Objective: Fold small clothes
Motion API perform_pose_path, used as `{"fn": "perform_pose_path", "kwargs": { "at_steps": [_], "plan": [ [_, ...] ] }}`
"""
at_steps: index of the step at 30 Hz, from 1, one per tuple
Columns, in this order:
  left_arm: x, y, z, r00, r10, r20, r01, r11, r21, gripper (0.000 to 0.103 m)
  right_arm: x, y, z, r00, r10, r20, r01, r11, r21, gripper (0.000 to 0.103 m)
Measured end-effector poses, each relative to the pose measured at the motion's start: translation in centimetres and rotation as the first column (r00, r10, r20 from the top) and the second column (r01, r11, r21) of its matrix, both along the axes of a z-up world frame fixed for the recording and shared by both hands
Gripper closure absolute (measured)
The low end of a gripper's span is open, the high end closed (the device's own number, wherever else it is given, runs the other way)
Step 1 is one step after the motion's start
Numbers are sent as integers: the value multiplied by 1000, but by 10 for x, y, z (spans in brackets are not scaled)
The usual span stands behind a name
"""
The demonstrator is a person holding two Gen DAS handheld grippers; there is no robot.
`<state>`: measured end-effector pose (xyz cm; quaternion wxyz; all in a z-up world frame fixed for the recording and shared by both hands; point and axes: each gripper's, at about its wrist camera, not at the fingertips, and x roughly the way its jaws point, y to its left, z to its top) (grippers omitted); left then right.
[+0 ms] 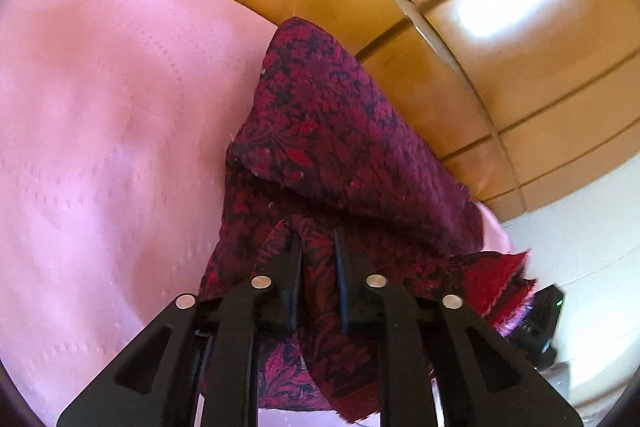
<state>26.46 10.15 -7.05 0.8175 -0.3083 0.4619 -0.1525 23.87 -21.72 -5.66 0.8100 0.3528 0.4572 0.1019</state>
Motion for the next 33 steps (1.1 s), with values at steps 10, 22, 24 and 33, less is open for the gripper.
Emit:
{"fn": "perform_pose_path", "kwargs": {
  "at_steps": [10,22,24,33],
  "plan": [
    [-45,75,7,974,215,74,-213,976,-38,27,-44,-47,27,986,-97,133,79,988,135,16],
    [-78,9,-36,995,-91,44,84,986,141,60,-69,31,2,984,178,26,-144,866,-478,43],
    [-79,12,-35,996,-74,39,68,988,138,72,-73,36,4,983,180,29,-140,850,-508,61],
    [-109,24,-22,997,-67,50,60,991,118,91,-120,27,34,984,163,73,-119,902,-415,91]
  ]
}}
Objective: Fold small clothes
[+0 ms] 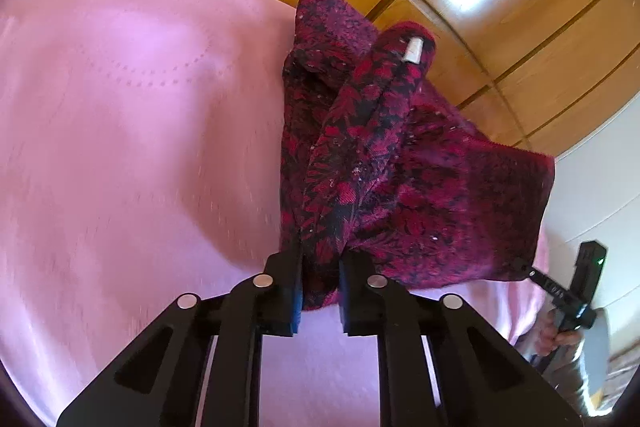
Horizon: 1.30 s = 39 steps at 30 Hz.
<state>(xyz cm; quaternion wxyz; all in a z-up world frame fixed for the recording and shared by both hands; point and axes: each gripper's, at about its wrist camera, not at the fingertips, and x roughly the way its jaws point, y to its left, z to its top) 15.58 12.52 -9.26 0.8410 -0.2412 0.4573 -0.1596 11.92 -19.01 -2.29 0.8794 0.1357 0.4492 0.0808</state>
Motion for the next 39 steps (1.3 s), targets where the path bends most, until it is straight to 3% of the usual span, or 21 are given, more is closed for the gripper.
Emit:
{"fn": "perform_pose_path", "kwargs": {
  "at_steps": [7,13,16,18,20,23,31,33,35,36,39],
  "plan": [
    [-57,1,8,999,-23,-41,23,1000,-13,92,-55,-9,15,999,24,-25,-20,989,149,92],
    [-103,-5,2,994,-52,-95,52,999,-1,90,-101,-14,1,991,54,-125,-33,986,162,91],
    [-96,-11,16,997,-44,-60,50,995,92,85,-88,-10,3,992,27,-122,-13,993,119,80],
    [-88,-10,28,999,-42,-19,44,989,141,75,-79,-2,14,997,5,-72,-1,999,52,51],
    [-86,-8,42,999,-28,38,20,982,190,59,-78,3,26,1000,12,-12,-12,1000,8,49],
    [-75,-9,55,995,-36,92,17,980,198,55,-67,22,48,996,34,78,-28,997,-78,42],
    [-44,-33,60,982,-107,158,57,954,293,55,-34,61,48,981,105,165,-60,964,-257,45],
    [-38,-40,60,976,-136,172,78,948,307,55,-28,67,44,979,117,167,-61,949,-309,69],
    [-34,-44,55,976,-157,150,101,941,323,75,-22,67,34,985,108,135,-59,945,-323,84],
    [-35,-46,54,976,-160,145,103,935,340,85,-18,64,29,988,99,116,-58,947,-316,85],
    [-43,-43,62,969,-165,182,97,937,336,89,-22,61,31,989,104,105,-68,953,-296,87]
  ]
}}
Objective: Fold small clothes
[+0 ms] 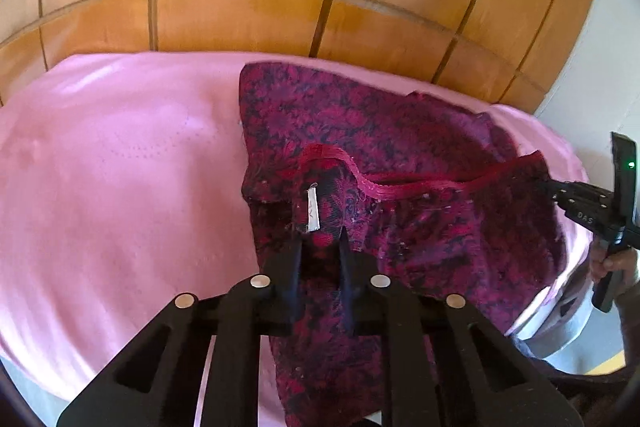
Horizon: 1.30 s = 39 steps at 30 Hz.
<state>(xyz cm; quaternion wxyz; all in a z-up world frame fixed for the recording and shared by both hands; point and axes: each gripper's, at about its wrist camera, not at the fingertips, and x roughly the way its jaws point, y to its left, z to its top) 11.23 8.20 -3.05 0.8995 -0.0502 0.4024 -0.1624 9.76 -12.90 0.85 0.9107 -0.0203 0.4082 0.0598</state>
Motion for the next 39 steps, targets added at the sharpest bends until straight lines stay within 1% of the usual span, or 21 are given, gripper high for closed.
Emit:
{"fn": "perform_pose_path", "kwargs": {
  "at_steps": [3,4,6,9,13,21,23,24,26,29,33,35,36,37,38,39],
  "plan": [
    [-12,12,16,999,3,39,-2,999,-37,90,-12,-12,19,1000,17,18,-18,996,83,87],
    [-14,16,22,999,8,51,-5,998,-60,90,-13,-15,24,1000,14,24,-16,994,108,87],
    [-13,20,30,997,19,70,-13,997,-80,90,-9,-25,34,999,-6,33,0,985,173,87],
    [2,20,39,994,42,98,-35,997,-73,90,7,-38,43,998,-51,43,39,967,251,87],
    [41,17,43,990,90,106,-81,993,-84,90,40,-45,50,994,-93,61,73,960,271,87],
    [126,9,39,985,159,66,-154,986,-64,90,123,-58,42,980,-196,37,179,947,266,87],
    [147,8,36,984,169,54,-166,985,-48,90,141,-58,41,976,-213,40,197,948,249,87],
    [159,6,33,983,178,50,-177,984,-23,90,153,-57,39,974,-222,35,208,949,238,87],
    [174,4,27,981,191,33,-192,981,1,90,168,-57,34,971,-236,31,223,949,222,87],
    [198,5,19,978,210,16,-211,977,26,90,191,-56,24,967,-254,27,246,954,172,87],
    [227,4,3,971,238,-24,-236,970,51,90,218,-59,1,958,-287,-9,286,951,118,87],
    [239,1,-10,968,247,-52,-242,967,80,90,228,-64,-15,950,-308,-42,311,946,89,87],
    [245,0,-17,965,253,-73,-246,965,95,90,232,-67,-24,946,-319,-62,324,942,89,86],
    [253,2,-30,957,260,-129,-250,964,91,90,236,-72,-33,939,-331,-91,339,936,97,86],
    [257,3,-38,951,263,-162,-252,964,84,90,239,-77,-41,932,-344,-116,356,928,111,85],
    [259,5,-43,949,267,-170,-256,963,82,89,242,-86,-48,924,-356,-137,374,917,142,84]
  ]
}}
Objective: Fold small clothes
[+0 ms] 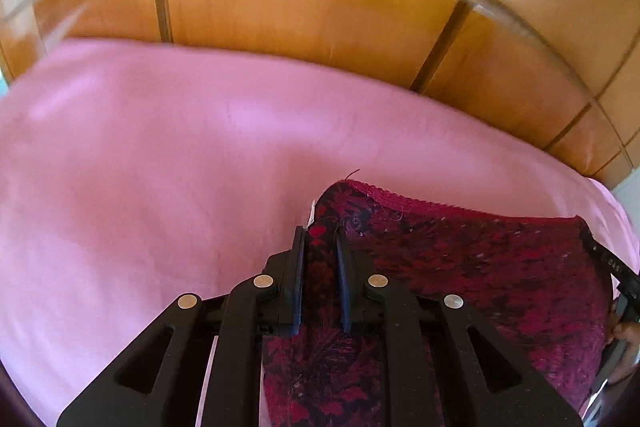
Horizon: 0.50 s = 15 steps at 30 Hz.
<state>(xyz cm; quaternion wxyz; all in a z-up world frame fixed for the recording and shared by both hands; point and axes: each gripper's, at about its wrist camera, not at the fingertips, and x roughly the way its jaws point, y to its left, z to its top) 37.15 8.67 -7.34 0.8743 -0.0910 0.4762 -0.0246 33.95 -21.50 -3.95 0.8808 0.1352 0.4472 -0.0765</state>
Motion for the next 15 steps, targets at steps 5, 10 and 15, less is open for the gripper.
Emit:
{"fn": "perform_pose_path", "kwargs": {
  "at_steps": [5,10,15],
  "plan": [
    [-5,5,7,1000,7,6,-7,1000,-28,86,2,-6,4,1000,-1,-12,1,1000,10,64],
    [-37,15,38,989,86,120,-83,996,-28,64,-24,-7,43,996,-22,87,23,1000,-5,48],
    [-86,-3,61,972,40,232,-43,999,8,64,-63,32,75,974,138,178,-144,989,24,47]
  ]
}}
